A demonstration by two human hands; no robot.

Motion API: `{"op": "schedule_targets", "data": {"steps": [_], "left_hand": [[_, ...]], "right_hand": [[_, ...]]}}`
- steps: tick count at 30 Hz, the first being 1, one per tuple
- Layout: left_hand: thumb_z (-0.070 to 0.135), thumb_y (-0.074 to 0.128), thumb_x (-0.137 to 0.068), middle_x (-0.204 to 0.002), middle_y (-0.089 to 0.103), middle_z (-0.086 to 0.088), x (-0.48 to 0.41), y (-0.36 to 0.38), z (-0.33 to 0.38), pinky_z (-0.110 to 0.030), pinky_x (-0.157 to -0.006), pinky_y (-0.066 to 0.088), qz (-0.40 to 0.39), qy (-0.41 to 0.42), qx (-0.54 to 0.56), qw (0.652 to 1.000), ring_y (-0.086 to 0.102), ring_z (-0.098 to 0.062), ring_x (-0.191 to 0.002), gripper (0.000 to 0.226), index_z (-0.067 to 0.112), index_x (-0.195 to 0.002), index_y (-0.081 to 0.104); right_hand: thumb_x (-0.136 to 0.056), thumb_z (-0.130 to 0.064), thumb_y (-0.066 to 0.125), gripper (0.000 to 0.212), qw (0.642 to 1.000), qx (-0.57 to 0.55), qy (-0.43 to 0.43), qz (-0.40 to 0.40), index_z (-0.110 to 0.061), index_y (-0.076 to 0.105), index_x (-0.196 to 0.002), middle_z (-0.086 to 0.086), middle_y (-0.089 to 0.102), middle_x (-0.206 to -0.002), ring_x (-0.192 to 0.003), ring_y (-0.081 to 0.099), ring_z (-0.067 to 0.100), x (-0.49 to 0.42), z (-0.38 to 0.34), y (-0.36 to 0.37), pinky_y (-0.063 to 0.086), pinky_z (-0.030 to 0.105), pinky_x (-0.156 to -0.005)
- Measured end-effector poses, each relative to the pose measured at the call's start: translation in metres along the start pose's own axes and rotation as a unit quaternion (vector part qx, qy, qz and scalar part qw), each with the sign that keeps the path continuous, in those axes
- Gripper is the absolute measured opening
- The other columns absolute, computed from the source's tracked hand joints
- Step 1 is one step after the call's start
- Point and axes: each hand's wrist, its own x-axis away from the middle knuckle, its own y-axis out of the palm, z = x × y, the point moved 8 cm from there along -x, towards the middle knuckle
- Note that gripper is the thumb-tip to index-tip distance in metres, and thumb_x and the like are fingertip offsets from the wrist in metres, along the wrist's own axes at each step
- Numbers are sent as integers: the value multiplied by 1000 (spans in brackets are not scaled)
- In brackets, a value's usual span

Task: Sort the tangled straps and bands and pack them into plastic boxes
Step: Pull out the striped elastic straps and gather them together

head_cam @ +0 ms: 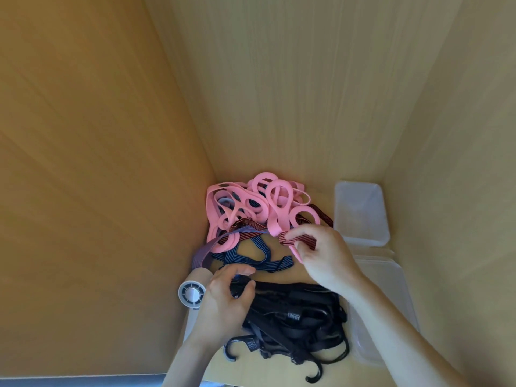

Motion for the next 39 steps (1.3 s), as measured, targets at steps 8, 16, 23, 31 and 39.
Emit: {"op": "schedule_targets", "data": {"steps": [8, 16, 23, 31, 39], "left_hand": [[2, 62, -92, -97, 72, 19, -32, 8, 15, -21, -93, 51, -25, -15, 68, 997, 67, -2, -98, 25, 26, -96, 69], [11, 72, -86, -111, 67, 12, -74, 17, 37, -16, -88, 49, -62, -19, 111, 992, 64, -10, -109, 32, 29, -110, 61], [54, 90, -61, -144, 43, 28, -88, 25, 63, -29, -104, 45, -92, 6, 126, 988, 41, 8, -132, 102, 53, -144, 31], [4, 59, -97, -96, 74, -10, -95, 26, 77, -40, -89, 53, -108, 2, 220, 969, 67, -25, -89, 13, 11, -100, 69], [-10, 34, -98, -92, 64, -24, -86, 26, 67, -53, -93, 48, -126, -72, 325, 935, 61, -36, -89, 32, -6, -118, 58]], "right_hand": [[-93, 0, 58, 48, 988, -130, -73, 50, -44, 74, -84, -19, 75, -99, -100, 68, 1, -37, -47, -48, 51, 31, -97], [-95, 9, 54, 33, 946, -283, -155, 30, -17, 74, -92, 1, 67, -74, -61, 59, 13, -51, -114, -88, 48, 23, -63], [-89, 3, 59, 24, 892, -409, -186, -40, -13, 77, -90, 10, 70, -80, -61, 57, 18, -40, -159, -104, 44, 25, -58], [-82, -5, 61, 28, 851, -472, -221, -62, -6, 69, -109, 8, 68, -89, -63, 57, 17, -36, -193, -120, 44, 24, -60], [-86, 13, 54, 47, 842, -498, -201, -57, -1, 57, -131, 14, 63, -109, -69, 64, 22, -31, -183, -114, 48, 26, -54]]}}
